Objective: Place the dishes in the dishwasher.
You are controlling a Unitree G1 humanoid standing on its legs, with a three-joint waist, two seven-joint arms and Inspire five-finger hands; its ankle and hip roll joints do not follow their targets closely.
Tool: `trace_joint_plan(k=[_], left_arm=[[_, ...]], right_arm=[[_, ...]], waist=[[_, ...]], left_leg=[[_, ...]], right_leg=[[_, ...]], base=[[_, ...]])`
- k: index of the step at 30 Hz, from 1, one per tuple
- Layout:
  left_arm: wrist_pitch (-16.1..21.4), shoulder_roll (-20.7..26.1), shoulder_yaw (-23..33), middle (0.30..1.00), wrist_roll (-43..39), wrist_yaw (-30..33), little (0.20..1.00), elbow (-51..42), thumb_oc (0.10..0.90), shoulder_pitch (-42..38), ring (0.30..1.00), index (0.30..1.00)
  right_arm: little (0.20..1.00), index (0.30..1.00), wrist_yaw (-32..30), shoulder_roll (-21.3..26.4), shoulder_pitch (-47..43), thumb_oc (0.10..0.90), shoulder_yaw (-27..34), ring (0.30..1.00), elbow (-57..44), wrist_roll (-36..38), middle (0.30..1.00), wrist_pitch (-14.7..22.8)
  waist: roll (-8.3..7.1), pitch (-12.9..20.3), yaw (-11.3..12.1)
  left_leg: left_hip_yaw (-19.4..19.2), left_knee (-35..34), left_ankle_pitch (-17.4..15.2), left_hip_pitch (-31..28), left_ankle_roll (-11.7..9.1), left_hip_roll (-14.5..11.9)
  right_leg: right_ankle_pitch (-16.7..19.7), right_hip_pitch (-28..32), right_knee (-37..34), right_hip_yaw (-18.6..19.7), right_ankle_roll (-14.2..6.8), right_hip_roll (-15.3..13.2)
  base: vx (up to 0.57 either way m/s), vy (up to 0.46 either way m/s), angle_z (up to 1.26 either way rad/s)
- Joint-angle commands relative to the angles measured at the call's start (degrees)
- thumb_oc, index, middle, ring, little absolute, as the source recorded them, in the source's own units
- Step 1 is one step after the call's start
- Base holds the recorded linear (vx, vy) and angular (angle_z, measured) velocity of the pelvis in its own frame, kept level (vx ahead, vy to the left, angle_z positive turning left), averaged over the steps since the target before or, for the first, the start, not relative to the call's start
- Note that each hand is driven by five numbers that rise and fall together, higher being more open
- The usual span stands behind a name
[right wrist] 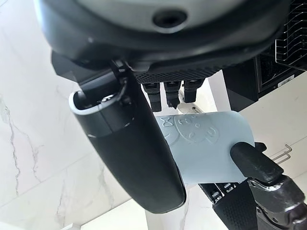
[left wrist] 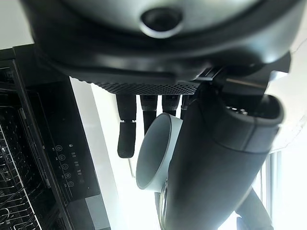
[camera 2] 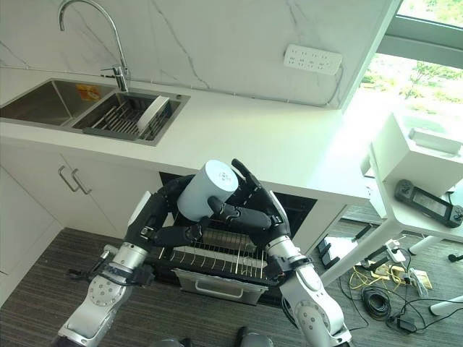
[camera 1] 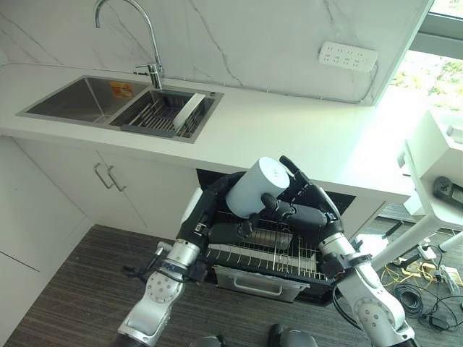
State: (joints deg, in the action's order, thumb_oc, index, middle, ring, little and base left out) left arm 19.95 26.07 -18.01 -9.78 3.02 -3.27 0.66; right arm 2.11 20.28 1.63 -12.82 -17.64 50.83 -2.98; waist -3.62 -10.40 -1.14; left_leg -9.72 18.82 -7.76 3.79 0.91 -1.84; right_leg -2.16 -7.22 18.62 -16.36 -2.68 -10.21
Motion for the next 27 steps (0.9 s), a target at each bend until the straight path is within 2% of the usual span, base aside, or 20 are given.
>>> trace_joint_plan(k=[1,11,19,20,21,27], left_arm=[[4.7,0.5,-0.8,0.300,0.9,-0.2,0.300,-7.9,0.400,-8.0,0.300,0.300],[4.2,0.4,-2.3,0.300,1.1,-1.6,0.300,-8.1,0.400,-8.7,0.300,0.300],[3.9,0.7,-3.0,0.300,1.1,-2.3,0.300,-8.2,0.400,-9.4,0.300,0.300],[3.8,0.8,-3.3,0.300,1.1,-2.2,0.300,-8.2,0.400,-9.6,0.300,0.300],[3.8,0.7,-3.4,0.300,1.0,-2.3,0.300,-8.1,0.400,-9.8,0.300,0.300],[3.6,0.4,-3.3,0.300,0.7,-2.0,0.300,-8.1,0.400,-9.3,0.300,0.300]], right_arm=[[0.900,0.900,1.6,-2.2,-7.3,0.800,0.8,0.900,-5.3,2.0,0.900,4.6],[0.900,0.900,1.1,-2.0,-7.8,0.800,0.4,0.900,-5.8,-1.0,0.900,5.1],[0.900,0.900,1.9,-1.2,-8.1,0.800,0.1,0.900,-6.0,-1.9,0.900,3.6],[0.660,0.660,1.9,-1.1,-8.5,0.640,-0.1,0.660,-6.0,-2.1,0.660,3.6],[0.300,0.300,1.9,-1.1,-8.6,0.400,-0.1,0.300,-5.7,-2.3,0.300,3.9],[0.300,0.300,0.8,-1.5,-8.3,0.400,0.5,0.300,-6.3,-3.3,0.300,4.4]], waist=[[-0.10,2.1,0.8],[0.00,2.2,0.6],[-0.09,2.1,0.4],[-0.13,2.1,0.5],[-0.16,2.1,0.5],[0.02,2.3,0.3]], left_leg=[[2.9,-1.6,-12.2,-6.8,0.8,0.0],[3.3,-1.6,-12.4,-6.8,0.9,0.4],[3.5,-1.6,-12.5,-7.0,1.0,0.7],[3.6,-1.6,-12.5,-7.0,1.0,0.8],[3.7,-1.6,-12.5,-7.0,1.0,0.9],[3.6,-1.6,-12.5,-6.9,1.1,1.0]], right_leg=[[-1.1,-0.4,-1.4,-1.5,-7.9,-2.8],[-0.4,-0.9,-1.4,-1.7,-8.0,-3.2],[0.5,-1.2,-1.4,-1.7,-8.2,-3.5],[0.7,-1.3,-1.4,-1.8,-8.3,-3.6],[0.9,-1.3,-1.4,-1.9,-8.4,-3.7],[1.0,-1.4,-1.4,-1.7,-8.3,-3.8]], base=[[0.00,0.000,0.00],[0.00,0.000,0.00],[-0.01,0.002,0.01],[-0.04,0.005,0.02],[-0.04,0.009,0.05],[-0.01,0.010,0.03]])
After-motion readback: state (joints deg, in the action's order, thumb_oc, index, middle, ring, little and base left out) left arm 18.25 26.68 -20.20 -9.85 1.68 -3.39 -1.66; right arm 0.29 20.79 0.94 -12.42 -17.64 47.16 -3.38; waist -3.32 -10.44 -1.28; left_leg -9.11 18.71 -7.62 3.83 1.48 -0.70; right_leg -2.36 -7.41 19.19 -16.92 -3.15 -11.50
